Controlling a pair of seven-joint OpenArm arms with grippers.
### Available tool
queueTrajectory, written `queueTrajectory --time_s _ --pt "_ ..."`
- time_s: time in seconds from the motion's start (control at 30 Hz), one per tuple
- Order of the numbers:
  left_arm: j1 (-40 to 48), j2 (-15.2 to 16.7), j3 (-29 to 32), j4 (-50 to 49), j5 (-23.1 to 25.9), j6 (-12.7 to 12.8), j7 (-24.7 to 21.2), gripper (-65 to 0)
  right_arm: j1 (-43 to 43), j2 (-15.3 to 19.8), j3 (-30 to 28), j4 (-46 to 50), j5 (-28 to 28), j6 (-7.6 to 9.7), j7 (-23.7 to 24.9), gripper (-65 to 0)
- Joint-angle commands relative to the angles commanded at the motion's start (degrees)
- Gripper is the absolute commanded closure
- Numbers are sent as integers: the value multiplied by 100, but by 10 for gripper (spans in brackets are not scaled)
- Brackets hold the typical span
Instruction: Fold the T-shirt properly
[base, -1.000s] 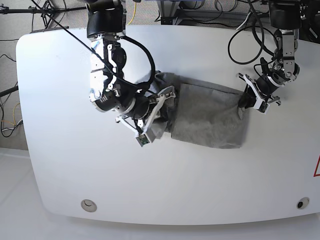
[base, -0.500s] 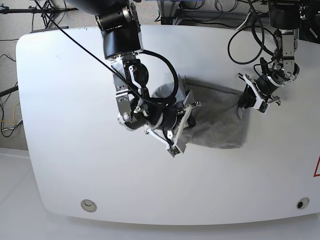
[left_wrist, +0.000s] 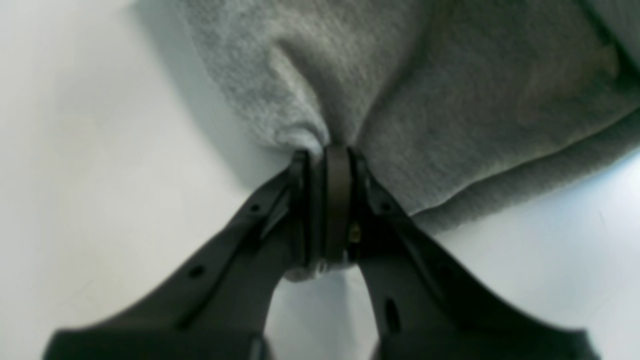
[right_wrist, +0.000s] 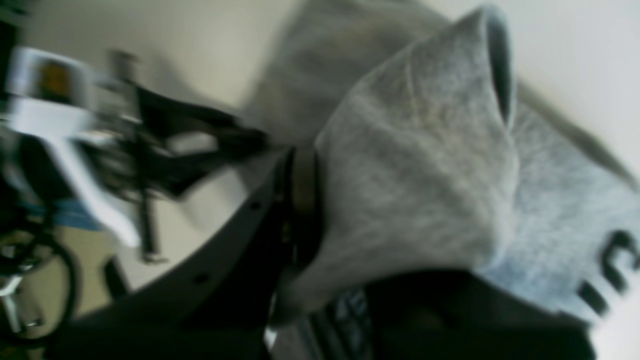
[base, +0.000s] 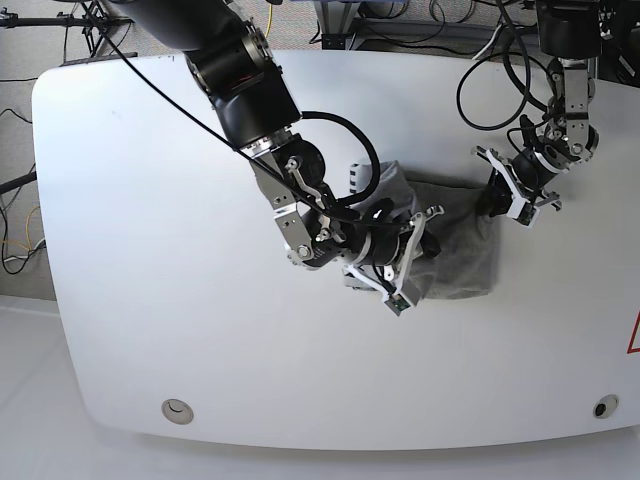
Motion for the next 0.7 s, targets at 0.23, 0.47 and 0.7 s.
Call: queueTrajectory --time_s 0.23,0.47,0.7 --pt "0 105 0 0 -9 0 0 0 202 0 -404 -299 589 0 545 0" --pt "9 149 0 0 0 0 0 0 308 0 -835 -914 897 0 1407 0" --pt "9 158 0 0 0 0 0 0 360 0 -1231 -1538 1108 0 2040 -5"
